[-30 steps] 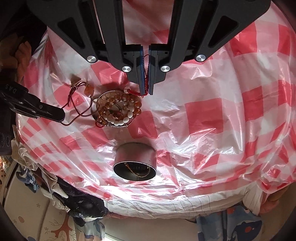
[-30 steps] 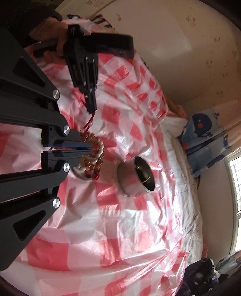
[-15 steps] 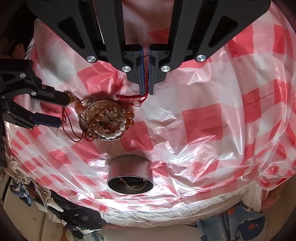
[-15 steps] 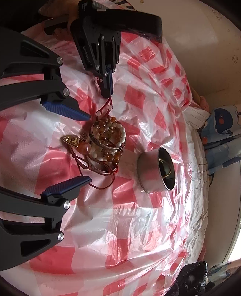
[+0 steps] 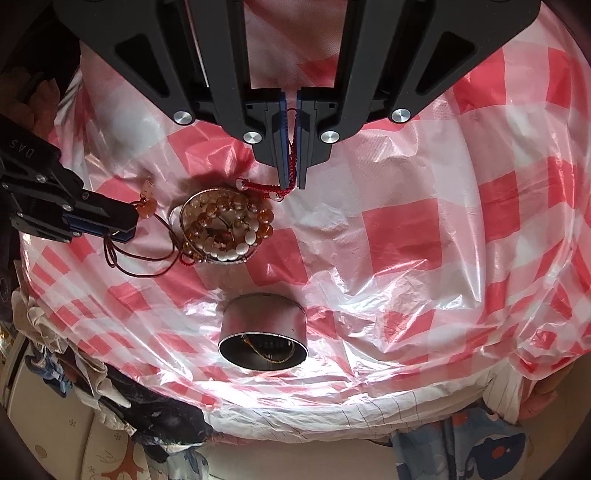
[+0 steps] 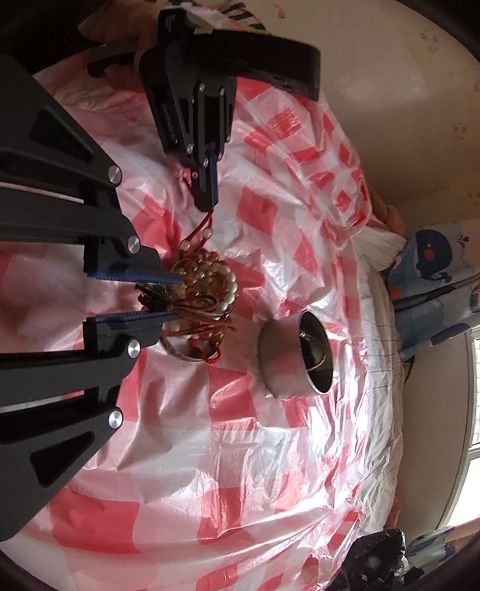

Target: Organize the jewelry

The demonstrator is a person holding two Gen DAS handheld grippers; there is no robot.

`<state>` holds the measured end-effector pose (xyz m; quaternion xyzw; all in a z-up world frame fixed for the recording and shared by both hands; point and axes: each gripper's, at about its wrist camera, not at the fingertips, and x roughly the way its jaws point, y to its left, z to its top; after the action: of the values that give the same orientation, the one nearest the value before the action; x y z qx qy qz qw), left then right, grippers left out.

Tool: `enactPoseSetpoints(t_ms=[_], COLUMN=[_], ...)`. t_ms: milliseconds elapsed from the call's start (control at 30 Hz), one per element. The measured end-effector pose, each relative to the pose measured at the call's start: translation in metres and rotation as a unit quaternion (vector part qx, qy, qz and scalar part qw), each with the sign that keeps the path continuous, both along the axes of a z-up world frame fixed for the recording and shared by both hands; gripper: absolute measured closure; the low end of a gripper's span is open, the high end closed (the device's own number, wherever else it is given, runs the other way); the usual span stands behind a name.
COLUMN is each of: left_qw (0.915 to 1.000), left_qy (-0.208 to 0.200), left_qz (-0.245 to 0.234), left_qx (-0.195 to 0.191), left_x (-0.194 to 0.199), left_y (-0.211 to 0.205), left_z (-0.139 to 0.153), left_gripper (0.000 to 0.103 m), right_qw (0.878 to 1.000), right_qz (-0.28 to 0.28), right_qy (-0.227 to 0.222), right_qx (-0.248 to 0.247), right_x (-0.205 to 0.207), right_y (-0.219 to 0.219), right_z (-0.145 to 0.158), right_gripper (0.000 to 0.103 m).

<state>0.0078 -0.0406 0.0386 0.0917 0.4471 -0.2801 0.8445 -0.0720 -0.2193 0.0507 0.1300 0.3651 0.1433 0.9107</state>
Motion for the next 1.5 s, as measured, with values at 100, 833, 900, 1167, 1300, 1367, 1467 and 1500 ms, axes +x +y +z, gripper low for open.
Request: enactPoseSetpoints(t_ms=[100, 833, 900, 1167, 1300, 1367, 1467, 1500], left_qw=[0.9999, 0.9985, 0.9984, 0.9987, 0.9987, 0.9987, 0.9985, 0.9984], left_qy=[-0.012, -0.047, -0.048, -0.045, -0.045, -0.045, -0.047, -0.049], left_qz=[0.007, 0.017, 0.017, 0.022, 0.022, 0.023, 0.026, 0.027], left_qx=[-0.002, 0.025, 0.026, 0.004, 0.005, 0.005, 0.003, 0.003], left_x=[0.0, -0.002, -0.002, -0.001, -0.001, -0.001, 0.0, 0.0], left_y=[0.0, -0.001, -0.002, 0.003, 0.002, 0.002, 0.002, 0.002], left_z=[0.003, 0.007, 0.008, 0.012, 0.011, 0.011, 0.012, 0.012], left_gripper=[0.1, 0.1, 0.1, 0.1, 0.1, 0.1, 0.1, 0.1], right_qw=[1.0, 1.0, 1.0, 0.999, 0.999, 0.999, 0.999, 0.999], right_qz=[-0.002, 0.002, 0.002, -0.006, -0.008, -0.009, -0.011, -0.012], right_qy=[-0.005, -0.01, -0.011, -0.01, -0.012, -0.012, -0.012, -0.013], right_qx=[0.01, 0.028, 0.029, 0.033, 0.035, 0.035, 0.04, 0.041], right_x=[0.001, 0.004, 0.004, 0.004, 0.003, 0.003, 0.003, 0.003], right_y=[0.0, 0.001, 0.002, -0.002, -0.003, -0.004, -0.006, -0.006], right_z=[0.003, 0.003, 0.003, 0.003, 0.004, 0.004, 0.004, 0.004], right_gripper=[0.089, 0.089, 0.089, 0.089, 0.089, 0.089, 0.089, 0.089])
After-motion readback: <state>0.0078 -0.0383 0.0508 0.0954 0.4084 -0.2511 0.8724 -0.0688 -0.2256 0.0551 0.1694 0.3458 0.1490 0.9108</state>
